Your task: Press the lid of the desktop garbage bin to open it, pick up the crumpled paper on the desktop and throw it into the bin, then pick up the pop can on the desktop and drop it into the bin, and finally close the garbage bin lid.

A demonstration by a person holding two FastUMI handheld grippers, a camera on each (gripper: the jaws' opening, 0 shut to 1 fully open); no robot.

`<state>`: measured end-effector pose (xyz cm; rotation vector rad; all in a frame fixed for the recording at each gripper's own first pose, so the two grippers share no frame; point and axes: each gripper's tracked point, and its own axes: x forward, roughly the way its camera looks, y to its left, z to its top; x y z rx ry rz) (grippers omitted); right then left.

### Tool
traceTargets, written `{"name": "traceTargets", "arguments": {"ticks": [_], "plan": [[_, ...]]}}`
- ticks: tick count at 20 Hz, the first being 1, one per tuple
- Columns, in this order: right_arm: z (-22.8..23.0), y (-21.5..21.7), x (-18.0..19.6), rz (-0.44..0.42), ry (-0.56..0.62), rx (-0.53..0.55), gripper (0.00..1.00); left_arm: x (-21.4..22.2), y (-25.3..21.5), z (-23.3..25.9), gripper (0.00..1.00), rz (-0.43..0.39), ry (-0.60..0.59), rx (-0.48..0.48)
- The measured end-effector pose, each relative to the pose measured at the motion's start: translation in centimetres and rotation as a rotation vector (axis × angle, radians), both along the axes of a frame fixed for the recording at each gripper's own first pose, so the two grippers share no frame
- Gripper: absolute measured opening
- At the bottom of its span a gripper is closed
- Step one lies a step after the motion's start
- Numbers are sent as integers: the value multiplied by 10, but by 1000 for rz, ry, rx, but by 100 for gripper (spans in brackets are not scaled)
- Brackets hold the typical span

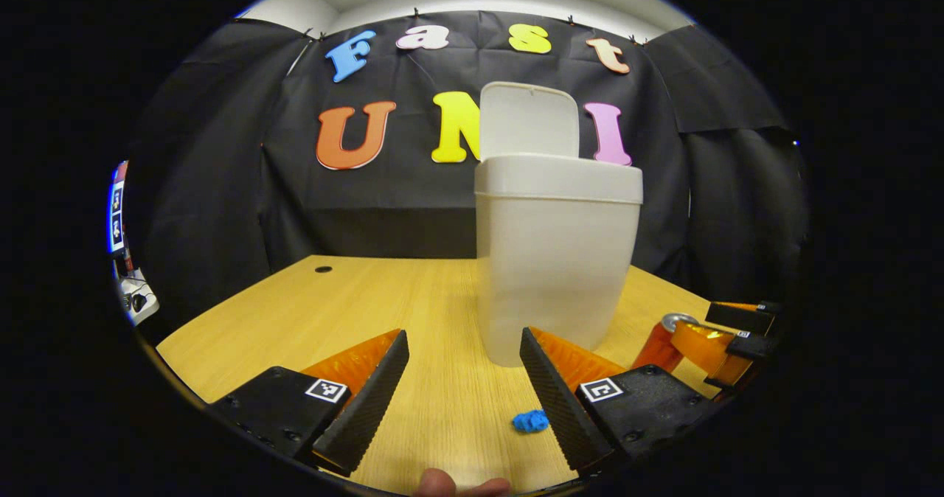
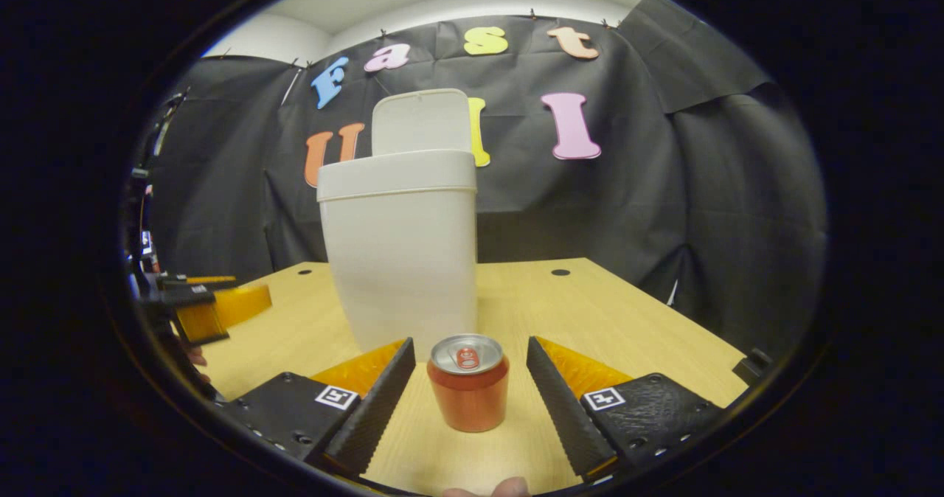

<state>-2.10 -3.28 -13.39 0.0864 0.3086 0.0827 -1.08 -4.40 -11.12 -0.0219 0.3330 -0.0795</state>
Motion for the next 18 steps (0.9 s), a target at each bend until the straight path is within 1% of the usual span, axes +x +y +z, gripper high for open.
{"name": "traceTargets", "arguments": {"ticks": [1, 3, 5, 7, 10, 11, 12, 14, 16, 18], "plan": [[0, -1, -1, 0, -2, 9, 96, -4, -5, -9, 98, -10, 25, -6], [-1, -4, 0, -3, -2, 7, 94, -12, -21, -28, 98, -38, 76, -17], [-1, -5, 0, 0, -3, 13, 94, -18, -32, -47, 99, -56, 128, 7], [1, -6, -1, -1, -10, 15, 96, -20, -36, -58, 99, -60, 162, 20], [1, -4, 0, 8, -17, -1, 96, -24, -46, -73, 99, -67, 218, 3], [2, -4, 0, 11, -23, -9, 94, -27, -47, -79, 99, -62, 232, 1], [5, -3, 0, 14, -31, -17, 96, -28, -47, -82, 99, -59, 242, -2], [6, -3, 1, 16, -41, -29, 96, -28, -48, -90, 98, -52, 260, -6], [2, -1, 1, 23, -37, -36, 96, -28, -48, -99, 97, -50, 283, 2], [2, 1, 2, 27, -40, -50, 96, -30, -46, -108, 94, -55, 312, 25]]}}
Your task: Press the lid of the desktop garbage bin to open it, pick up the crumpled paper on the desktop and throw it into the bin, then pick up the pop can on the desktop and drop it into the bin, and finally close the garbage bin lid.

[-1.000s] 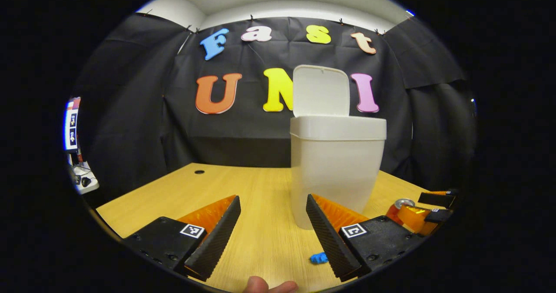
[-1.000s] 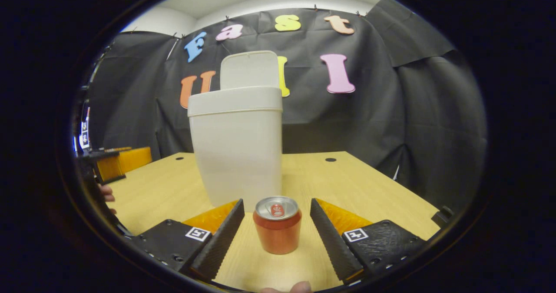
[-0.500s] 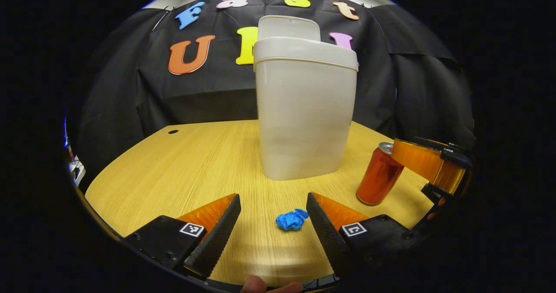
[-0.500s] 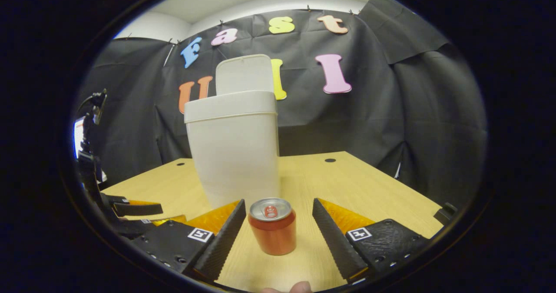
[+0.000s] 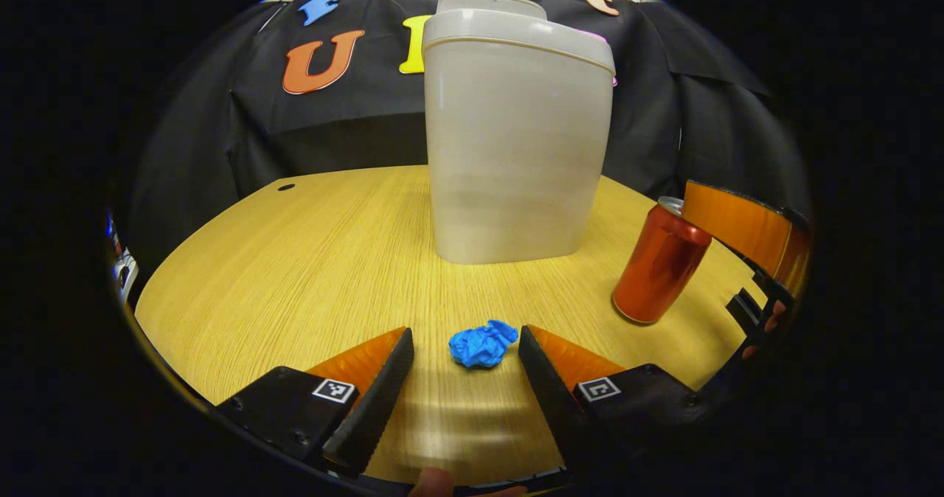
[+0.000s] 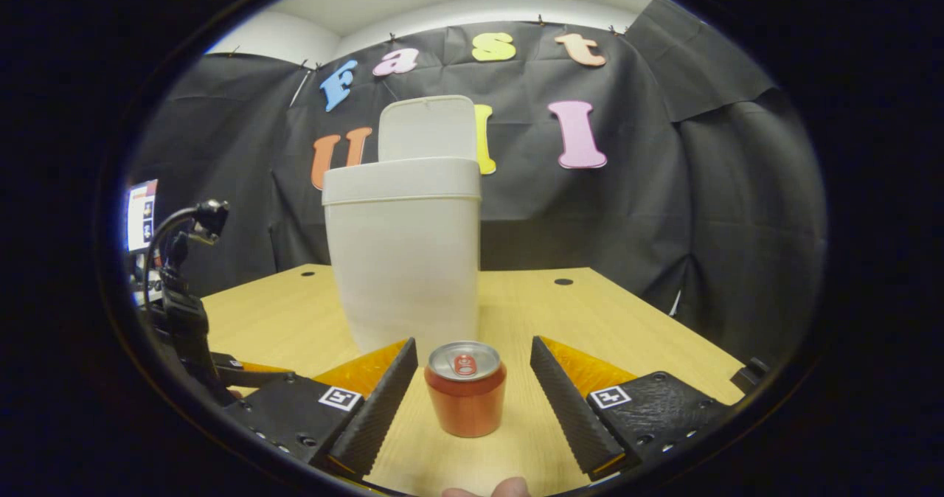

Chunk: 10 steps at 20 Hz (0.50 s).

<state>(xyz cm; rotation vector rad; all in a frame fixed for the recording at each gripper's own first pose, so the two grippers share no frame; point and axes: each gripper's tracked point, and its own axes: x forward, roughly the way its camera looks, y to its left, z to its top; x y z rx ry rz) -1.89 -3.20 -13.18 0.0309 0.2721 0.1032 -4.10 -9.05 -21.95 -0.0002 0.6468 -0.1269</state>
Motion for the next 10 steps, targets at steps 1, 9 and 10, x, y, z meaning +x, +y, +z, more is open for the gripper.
{"name": "traceTargets", "arguments": {"ticks": [1, 9, 10], "plan": [[-2, 2, 0, 5, -2, -10, 96, 0, 3, 3, 89, -1, -3, 14], [-2, 1, -3, 18, -19, -32, 96, 9, -2, 1, 47, -19, -36, -16], [-2, 0, -4, 16, -19, -33, 96, 9, -5, 3, 46, -26, -42, -33]]}}
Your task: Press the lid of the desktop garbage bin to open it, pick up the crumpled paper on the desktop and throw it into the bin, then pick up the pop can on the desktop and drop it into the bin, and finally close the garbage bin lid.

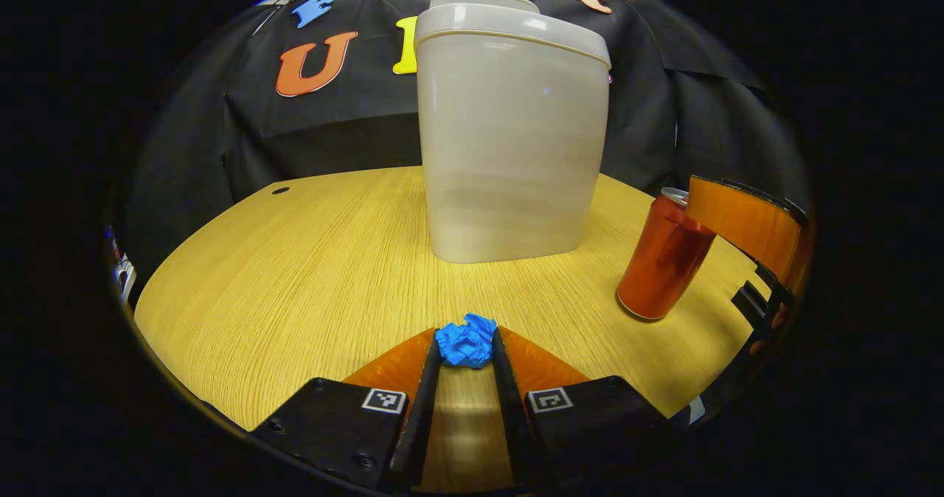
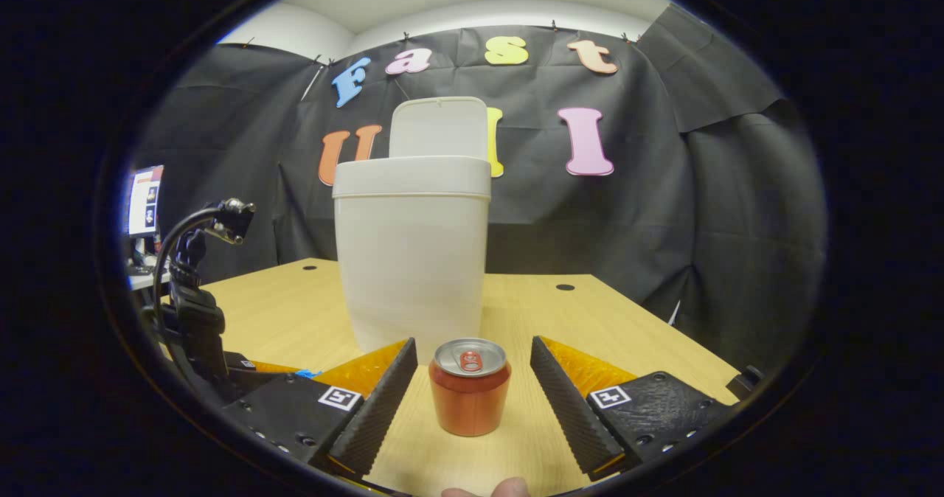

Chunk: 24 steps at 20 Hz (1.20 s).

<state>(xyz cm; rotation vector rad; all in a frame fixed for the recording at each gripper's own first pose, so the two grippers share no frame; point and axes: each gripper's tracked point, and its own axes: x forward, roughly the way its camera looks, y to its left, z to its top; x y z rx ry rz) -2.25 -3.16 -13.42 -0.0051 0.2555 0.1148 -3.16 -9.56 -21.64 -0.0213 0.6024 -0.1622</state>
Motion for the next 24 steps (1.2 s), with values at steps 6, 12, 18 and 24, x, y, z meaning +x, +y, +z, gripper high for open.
{"name": "traceTargets", "arguments": {"ticks": [6, 12, 18, 24], "plan": [[-9, 1, -3, 6, 23, 19, 96, 4, -3, 33, 41, -8, -104, -7], [-14, -2, -2, -9, 36, 35, 96, 10, 2, 59, 41, 14, -176, -10], [-37, 2, 0, -14, 109, 43, 96, 13, 6, 78, 41, 50, -223, -68], [-78, 6, 2, -30, 259, 80, 96, 20, 13, 105, 41, 81, -261, -143]]}}
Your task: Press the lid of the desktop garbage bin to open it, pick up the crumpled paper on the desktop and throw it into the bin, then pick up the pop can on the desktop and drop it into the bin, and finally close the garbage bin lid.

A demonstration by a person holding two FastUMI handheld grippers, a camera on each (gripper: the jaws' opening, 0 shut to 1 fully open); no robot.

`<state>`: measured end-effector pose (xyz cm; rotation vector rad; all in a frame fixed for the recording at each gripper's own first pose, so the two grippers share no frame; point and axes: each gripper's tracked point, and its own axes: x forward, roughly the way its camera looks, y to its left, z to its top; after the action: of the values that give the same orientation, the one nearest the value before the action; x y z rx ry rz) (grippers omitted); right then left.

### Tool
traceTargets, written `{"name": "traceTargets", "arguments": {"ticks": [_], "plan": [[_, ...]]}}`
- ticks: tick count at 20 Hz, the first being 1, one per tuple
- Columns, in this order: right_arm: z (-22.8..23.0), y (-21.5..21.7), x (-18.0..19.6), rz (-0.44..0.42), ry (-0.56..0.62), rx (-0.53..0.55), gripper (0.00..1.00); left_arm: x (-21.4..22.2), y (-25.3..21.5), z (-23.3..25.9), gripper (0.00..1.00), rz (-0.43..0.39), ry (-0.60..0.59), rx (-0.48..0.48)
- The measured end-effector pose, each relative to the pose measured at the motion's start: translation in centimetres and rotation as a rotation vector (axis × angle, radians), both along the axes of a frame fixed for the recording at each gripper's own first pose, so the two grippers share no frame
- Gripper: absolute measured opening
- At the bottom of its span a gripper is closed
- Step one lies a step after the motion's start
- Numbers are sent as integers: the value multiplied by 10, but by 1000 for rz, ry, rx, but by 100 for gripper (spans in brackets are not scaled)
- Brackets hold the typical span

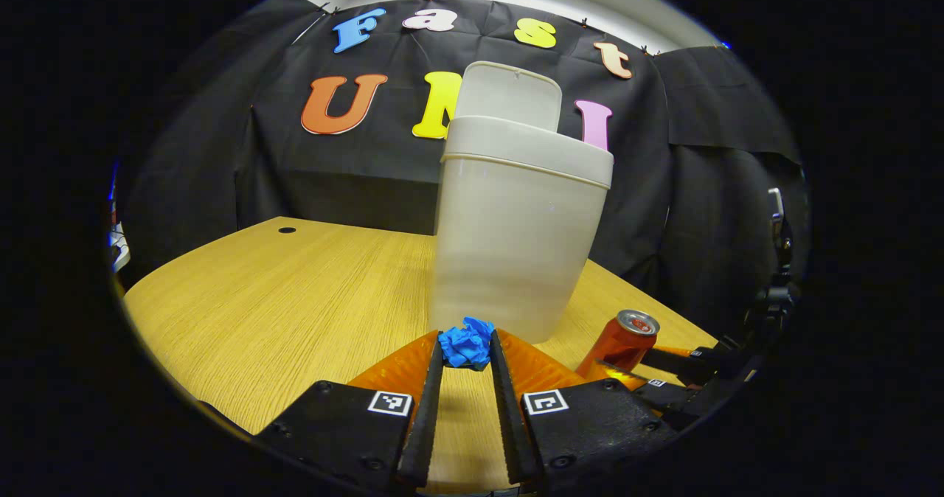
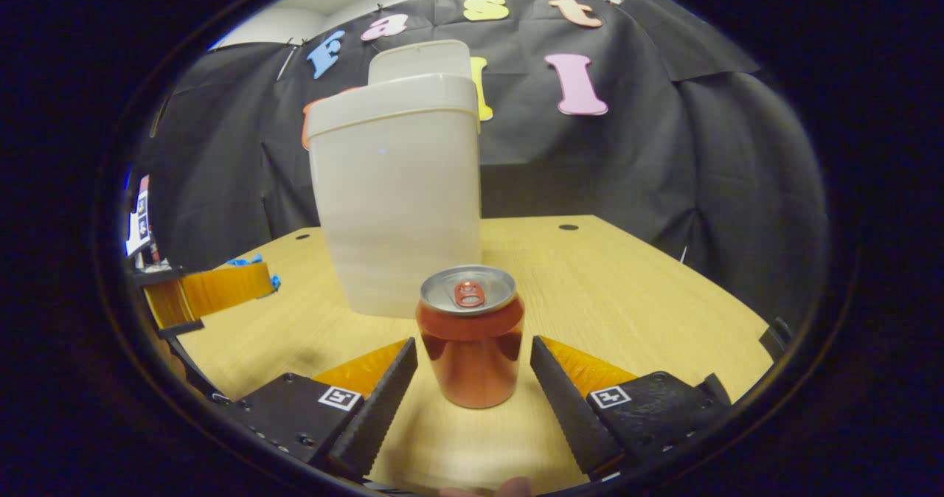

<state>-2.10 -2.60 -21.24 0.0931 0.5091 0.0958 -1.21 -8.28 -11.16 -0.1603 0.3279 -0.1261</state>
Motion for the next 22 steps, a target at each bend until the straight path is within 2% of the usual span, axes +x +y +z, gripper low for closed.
{"name": "traceTargets", "arguments": {"ticks": [4, 10, 12, 14, 22], "plan": [[-14, 5, -2, -2, 77, 39, 96, 5, 10, 13, 41, 20, -36, 41], [-21, 4, 0, -9, 119, 40, 96, 15, 26, 41, 41, 56, -95, 80], [-25, 3, -1, -1, 128, 28, 94, 20, 30, 53, 41, 67, -120, 89], [-28, 1, 1, 2, 139, 20, 86, 24, 34, 70, 41, 78, -148, 90], [-5, 9, -7, 54, 61, 61, 81, 45, 42, 131, 40, 110, -274, 169]]}}
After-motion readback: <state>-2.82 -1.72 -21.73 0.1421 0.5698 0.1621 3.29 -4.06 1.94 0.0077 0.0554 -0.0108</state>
